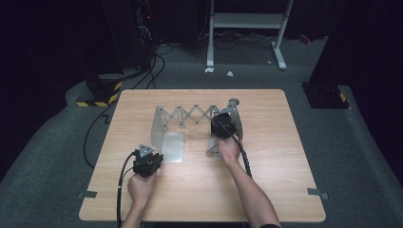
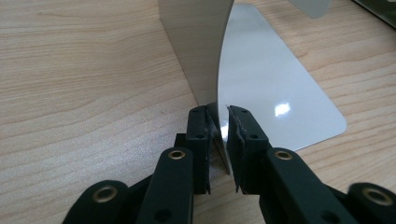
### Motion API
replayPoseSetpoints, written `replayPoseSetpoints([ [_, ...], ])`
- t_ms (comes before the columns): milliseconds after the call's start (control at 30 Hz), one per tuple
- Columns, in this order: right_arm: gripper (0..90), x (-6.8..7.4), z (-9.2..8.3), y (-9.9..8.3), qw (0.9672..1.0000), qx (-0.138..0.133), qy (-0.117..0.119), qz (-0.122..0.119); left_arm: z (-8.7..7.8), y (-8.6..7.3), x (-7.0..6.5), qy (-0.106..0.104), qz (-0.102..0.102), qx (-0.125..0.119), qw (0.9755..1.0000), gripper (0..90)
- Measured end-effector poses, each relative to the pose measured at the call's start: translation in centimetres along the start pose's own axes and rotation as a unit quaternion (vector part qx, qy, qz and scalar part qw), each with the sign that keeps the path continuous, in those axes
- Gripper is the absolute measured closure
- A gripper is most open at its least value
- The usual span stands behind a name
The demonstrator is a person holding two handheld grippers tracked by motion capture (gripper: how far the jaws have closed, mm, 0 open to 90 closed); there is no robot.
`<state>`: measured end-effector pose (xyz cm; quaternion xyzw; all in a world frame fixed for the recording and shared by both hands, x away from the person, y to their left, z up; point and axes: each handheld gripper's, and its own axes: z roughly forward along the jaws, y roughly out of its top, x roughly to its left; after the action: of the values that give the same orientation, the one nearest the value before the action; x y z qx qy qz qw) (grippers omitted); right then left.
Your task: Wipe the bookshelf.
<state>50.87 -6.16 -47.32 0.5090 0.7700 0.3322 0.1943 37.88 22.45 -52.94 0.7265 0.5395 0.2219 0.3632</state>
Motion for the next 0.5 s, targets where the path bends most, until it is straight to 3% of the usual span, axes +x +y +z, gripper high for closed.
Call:
replayPoseSetpoints([
  [100,81.5,-0.6,1.3,-0.9,0.9996,0.024,-0.017,0.005,0.0,0.0,0.0,0.000,0.002,0.001,1.0000,78.0],
  [200,81.5,-1.2,1.1,-1.3,0.9992,0.027,-0.028,0.007,0.0,0.0,0.0,0.001,0.002,0.001,1.0000,78.0],
  [500,81.4,-2.0,-4.3,1.8,0.9972,-0.050,-0.053,0.015,0.0,0.0,-0.1,-0.002,0.009,0.000,1.0000,74.0],
])
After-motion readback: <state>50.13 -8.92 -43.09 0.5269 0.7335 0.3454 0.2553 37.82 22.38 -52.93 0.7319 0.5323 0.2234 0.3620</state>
